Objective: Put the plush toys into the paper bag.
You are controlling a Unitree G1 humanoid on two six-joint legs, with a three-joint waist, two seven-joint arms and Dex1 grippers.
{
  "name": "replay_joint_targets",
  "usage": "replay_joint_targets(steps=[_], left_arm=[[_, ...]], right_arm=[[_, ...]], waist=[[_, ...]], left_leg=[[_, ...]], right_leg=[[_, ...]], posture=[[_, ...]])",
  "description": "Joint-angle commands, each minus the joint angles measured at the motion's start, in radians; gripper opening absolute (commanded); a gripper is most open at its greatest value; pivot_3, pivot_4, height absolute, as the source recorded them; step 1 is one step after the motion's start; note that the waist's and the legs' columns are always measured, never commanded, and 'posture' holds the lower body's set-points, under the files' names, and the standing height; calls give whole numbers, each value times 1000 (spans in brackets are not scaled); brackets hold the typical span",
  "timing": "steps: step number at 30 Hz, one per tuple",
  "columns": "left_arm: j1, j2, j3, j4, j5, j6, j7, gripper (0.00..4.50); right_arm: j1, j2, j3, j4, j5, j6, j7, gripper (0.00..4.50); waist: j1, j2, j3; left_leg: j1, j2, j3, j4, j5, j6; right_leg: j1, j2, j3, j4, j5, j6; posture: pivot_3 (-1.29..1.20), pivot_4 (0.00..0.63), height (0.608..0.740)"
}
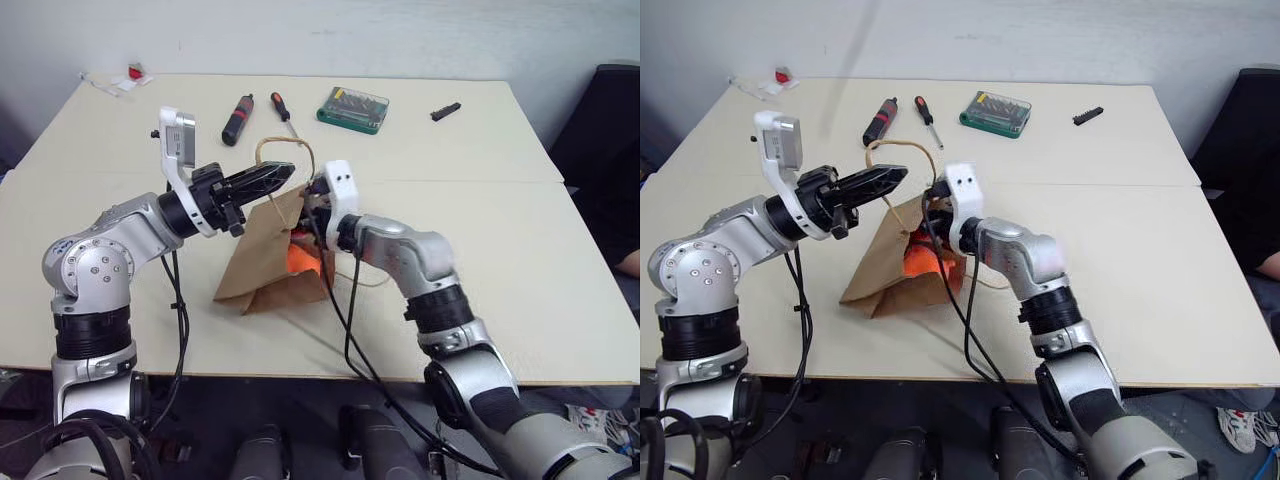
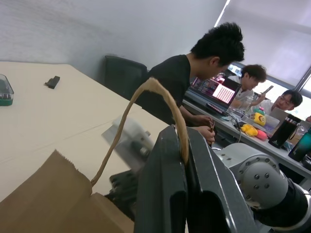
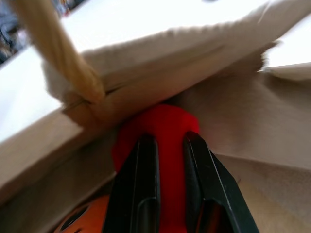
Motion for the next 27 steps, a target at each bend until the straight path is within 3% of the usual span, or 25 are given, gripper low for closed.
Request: replay_joint_targets(steps=[1,6,10,16,23,27], left_arm=[[-26,10,12,-18,8,-25,-11,0],[-9,10,27,-28,9,-31,0,0],[12,32,45,-47,4,-26,2,0],[38,53,75,-44,-2,-27,3,0],[44,41,77,-50,-2,-38,7,0],[39,39,69,-40,6,-45,-2,0]], right_arm=[[-47,16,3,86,-40,-86,58,1248],[-70,16,-21,105,-46,-102,118,3093],[36,-153,7,-193,4,-38,299,4430],[233,-347,-148,-567,211,242,312,4430],[520,-310,-424,-760,383,557,88,4430],[618,-259,-451,-765,401,565,41,4430]], waist=[[-2,0,0],[-4,0,0],[0,0,0],[19,0,0],[26,0,0],[20,0,0]], left_leg=[[0,0,0,0,0,0],[0,0,0,0,0,0],[0,1,0,0,0,0],[0,0,-2,0,-1,1],[2,1,-2,-1,-1,0],[2,0,-1,-1,-1,0]], right_leg=[[0,0,0,0,0,0],[0,0,0,1,0,0],[0,0,0,1,0,0],[1,-1,-2,-2,0,0],[2,-1,-2,-1,0,0],[2,-1,0,-2,0,0]], posture=[[0,150,740],[0,150,740],[0,150,740],[0,150,740],[0,150,740],[0,150,740]])
